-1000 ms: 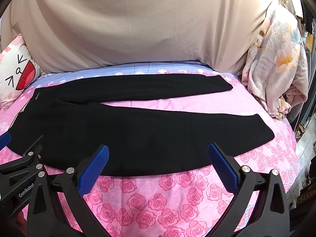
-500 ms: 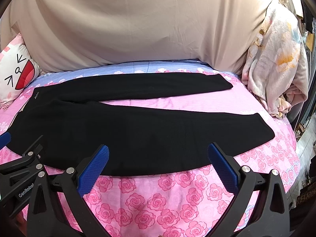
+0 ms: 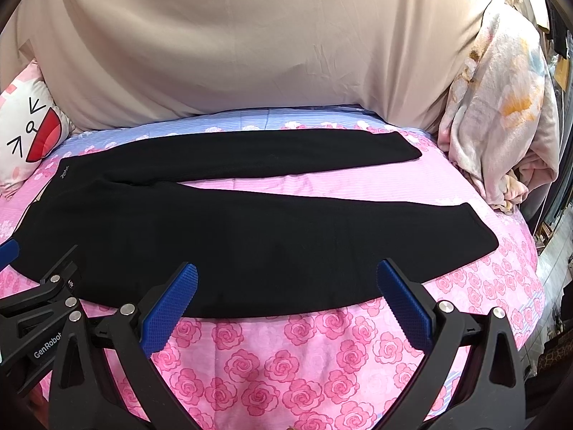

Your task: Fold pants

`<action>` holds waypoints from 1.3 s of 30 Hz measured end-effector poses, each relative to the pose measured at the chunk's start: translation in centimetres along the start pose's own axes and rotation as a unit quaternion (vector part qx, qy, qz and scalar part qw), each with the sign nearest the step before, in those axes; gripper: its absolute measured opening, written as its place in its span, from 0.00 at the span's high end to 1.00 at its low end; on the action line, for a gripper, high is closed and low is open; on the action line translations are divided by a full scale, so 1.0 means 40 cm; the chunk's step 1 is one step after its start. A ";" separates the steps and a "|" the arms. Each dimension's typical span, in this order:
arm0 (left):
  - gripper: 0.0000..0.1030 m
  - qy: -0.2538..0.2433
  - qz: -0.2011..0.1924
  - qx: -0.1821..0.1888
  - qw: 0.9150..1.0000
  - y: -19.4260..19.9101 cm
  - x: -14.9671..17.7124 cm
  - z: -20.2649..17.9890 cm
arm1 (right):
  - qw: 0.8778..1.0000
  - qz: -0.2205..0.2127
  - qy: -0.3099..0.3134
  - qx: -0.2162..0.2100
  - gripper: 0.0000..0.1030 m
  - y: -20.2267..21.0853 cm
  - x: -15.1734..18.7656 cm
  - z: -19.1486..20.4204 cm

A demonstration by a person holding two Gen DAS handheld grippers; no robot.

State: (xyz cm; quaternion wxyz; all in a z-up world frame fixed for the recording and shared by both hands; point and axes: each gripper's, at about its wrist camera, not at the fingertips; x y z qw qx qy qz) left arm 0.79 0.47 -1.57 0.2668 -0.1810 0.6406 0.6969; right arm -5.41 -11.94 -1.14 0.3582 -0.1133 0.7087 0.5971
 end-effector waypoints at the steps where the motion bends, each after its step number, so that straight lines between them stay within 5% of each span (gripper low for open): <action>1: 0.09 0.000 0.000 -0.001 1.000 -0.001 -0.001 -0.003 | 1.000 0.000 0.000 0.000 0.05 -0.002 0.001 -0.001; 19: 0.09 -0.005 0.009 -0.003 1.000 -0.016 -0.010 -0.017 | 1.000 0.013 0.000 -0.003 0.05 -0.031 -0.005 0.000; 23: 0.09 -0.014 0.016 0.024 0.999 -0.034 -0.026 -0.014 | 1.000 0.007 0.011 -0.020 0.05 -0.055 -0.024 -0.024; 31: 0.09 0.015 -0.025 0.016 0.999 -0.088 -0.165 0.060 | 0.997 -0.016 -0.025 -0.077 0.05 -0.206 -0.232 -0.312; 39: 0.08 0.034 -0.042 -0.027 0.998 -0.185 -0.322 0.086 | 0.999 0.007 -0.009 -0.045 0.05 -0.505 -0.534 -0.585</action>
Point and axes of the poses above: each gripper's, at about its wrist camera, not at the fingertips, and y roughly against the way its jaws point, z to its left, x to its underside, and after that the axes turned 12 degrees about z, right-handed
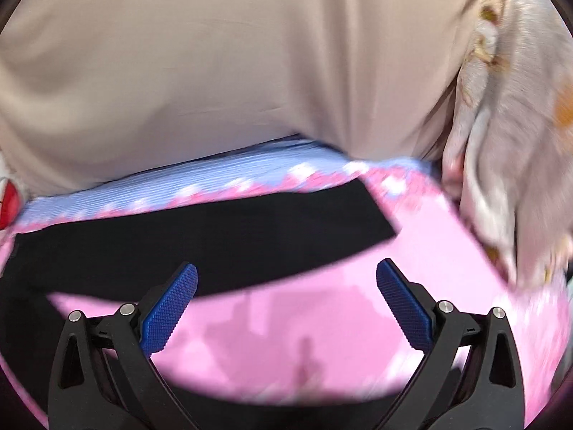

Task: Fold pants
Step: 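Grasp the trouser waistband with the left tool while the right tool grasps the leg cuffs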

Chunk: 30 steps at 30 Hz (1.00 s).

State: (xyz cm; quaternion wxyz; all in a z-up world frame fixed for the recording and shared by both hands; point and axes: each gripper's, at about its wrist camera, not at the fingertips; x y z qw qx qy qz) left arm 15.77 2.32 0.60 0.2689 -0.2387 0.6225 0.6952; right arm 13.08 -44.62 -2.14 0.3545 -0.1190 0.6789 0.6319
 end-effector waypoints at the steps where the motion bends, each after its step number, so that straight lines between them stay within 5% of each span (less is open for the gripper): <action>1: 0.08 -0.005 -0.002 0.000 1.000 -0.015 -0.015 -0.010 | 1.000 0.010 0.006 0.008 0.05 -0.039 -0.031 -0.023; 6: 0.07 -0.029 0.002 0.000 1.000 -0.078 -0.066 -0.057 | 0.996 0.080 0.012 0.032 0.05 -0.212 -0.156 -0.114; 12: 0.07 -0.059 0.014 -0.004 0.998 -0.142 -0.095 -0.089 | 0.992 0.123 0.035 0.006 0.05 -0.335 -0.221 -0.163; 19: 0.07 -0.017 0.054 0.008 0.998 -0.234 -0.159 0.020 | 0.988 0.139 0.064 -0.025 0.07 -0.396 -0.240 -0.138; 23: 0.07 0.004 0.070 -0.017 0.997 -0.295 -0.209 0.136 | 0.989 0.130 0.053 -0.048 0.34 -0.406 -0.255 -0.134; 25: 0.07 0.016 0.079 -0.039 0.996 -0.339 -0.238 0.212 | 0.989 0.127 0.042 -0.067 0.64 -0.407 -0.261 -0.141; 30: 0.07 0.062 0.116 -0.092 0.987 -0.460 -0.305 0.402 | 0.989 0.126 0.047 -0.062 0.72 -0.397 -0.265 -0.105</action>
Point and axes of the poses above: each gripper's, at about its wrist camera, not at the fingertips, and y roughly against the way its jaws point, z to its left, x to its underside, and after that the axes turned 12 degrees about z, right-handed
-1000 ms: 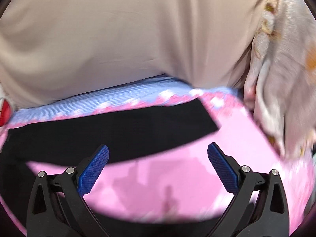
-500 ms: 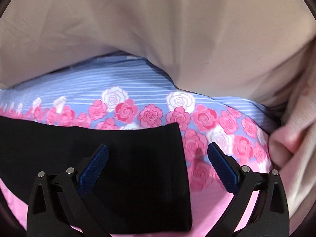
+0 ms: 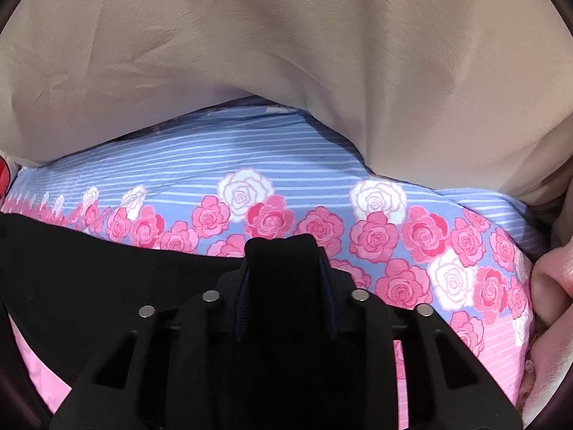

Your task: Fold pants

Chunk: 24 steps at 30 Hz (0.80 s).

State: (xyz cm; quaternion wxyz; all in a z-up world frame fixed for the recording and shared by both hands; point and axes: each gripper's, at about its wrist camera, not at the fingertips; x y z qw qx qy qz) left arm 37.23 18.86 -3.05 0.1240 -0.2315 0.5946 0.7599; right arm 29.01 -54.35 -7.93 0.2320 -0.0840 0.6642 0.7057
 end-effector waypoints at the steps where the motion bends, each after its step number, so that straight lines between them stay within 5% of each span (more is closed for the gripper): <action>1: 0.07 0.006 0.013 0.006 1.000 -0.031 -0.022 0.030 | 1.000 0.001 -0.001 0.001 0.72 0.002 0.001 0.001; 6: 0.13 0.038 0.078 0.032 0.996 -0.182 -0.092 0.115 | 1.000 0.005 -0.016 0.006 0.72 -0.006 -0.012 0.015; 7: 0.24 0.041 0.086 0.040 0.995 -0.200 -0.091 0.117 | 1.000 0.006 -0.020 0.006 0.72 -0.004 -0.012 0.016; 8: 0.59 0.040 0.101 0.051 0.993 -0.222 -0.091 0.117 | 1.000 0.007 -0.025 0.007 0.72 -0.003 -0.015 0.021; 11: 0.80 0.053 0.104 0.066 0.991 -0.217 -0.091 0.118 | 0.999 0.005 -0.029 0.012 0.76 0.011 -0.012 0.036; 18: 0.82 0.035 0.035 0.085 0.995 -0.029 -0.054 0.136 | 0.998 -0.063 -0.023 -0.001 0.86 0.164 0.034 0.089; 24: 0.81 0.019 -0.027 0.130 0.991 0.236 0.059 0.219 | 0.991 -0.134 -0.005 -0.016 0.86 0.410 0.183 0.097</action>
Point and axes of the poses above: each gripper's, at about its wrist camera, not at the fingertips, and y roughly against the way its jaws point, z to its left, x to its underside, and after that the axes turned 12 degrees about z, right-handed
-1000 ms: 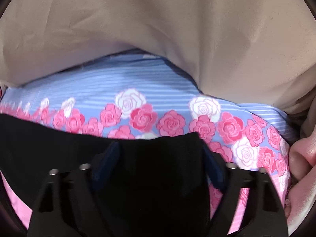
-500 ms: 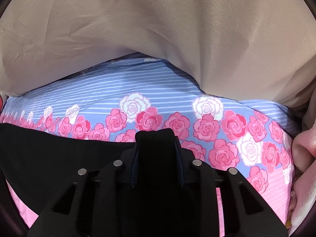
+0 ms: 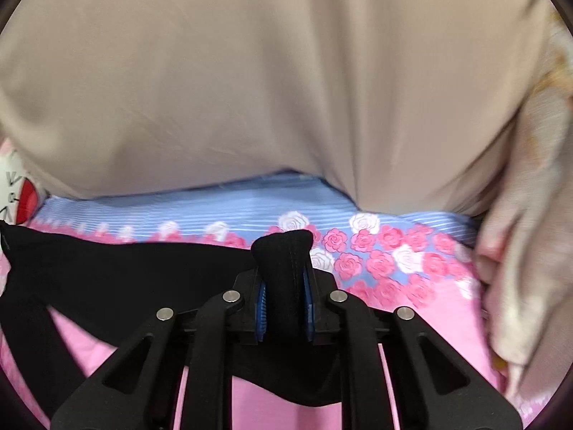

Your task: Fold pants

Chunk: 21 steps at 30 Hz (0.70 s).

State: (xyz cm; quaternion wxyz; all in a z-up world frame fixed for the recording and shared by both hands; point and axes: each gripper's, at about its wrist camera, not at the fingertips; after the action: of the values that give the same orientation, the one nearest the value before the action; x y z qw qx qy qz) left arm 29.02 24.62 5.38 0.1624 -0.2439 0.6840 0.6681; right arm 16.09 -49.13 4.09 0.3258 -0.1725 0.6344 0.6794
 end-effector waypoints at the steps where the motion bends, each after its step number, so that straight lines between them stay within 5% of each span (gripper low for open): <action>1: 0.81 -0.003 -0.007 0.002 1.000 0.032 0.016 0.010 | 1.000 -0.009 0.003 0.000 0.86 0.034 0.013 0.009; 9: 0.80 -0.015 -0.019 -0.002 1.000 0.210 0.242 0.102 | 0.999 -0.038 0.019 0.012 0.86 0.300 0.261 0.003; 16: 0.80 0.004 0.044 -0.031 0.999 0.143 0.424 0.195 | 1.000 0.017 -0.002 0.008 0.86 0.281 0.496 -0.013; 21: 0.79 0.017 0.092 -0.053 0.994 0.060 0.510 0.234 | 0.998 0.047 -0.027 0.011 0.86 0.242 0.590 -0.030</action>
State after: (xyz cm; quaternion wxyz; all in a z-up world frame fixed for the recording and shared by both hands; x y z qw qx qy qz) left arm 9.83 31.50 -4.29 0.0758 -0.1993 0.6697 0.7113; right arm -7.70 -44.86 -4.11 0.3127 -0.1207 0.6398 0.6916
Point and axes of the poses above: each gripper's, at about its wrist camera, not at the fingertips, and y roughly against the way its jaws point, z to its left, x to its underside, and after that the axes turned 12 degrees about z, right-handed
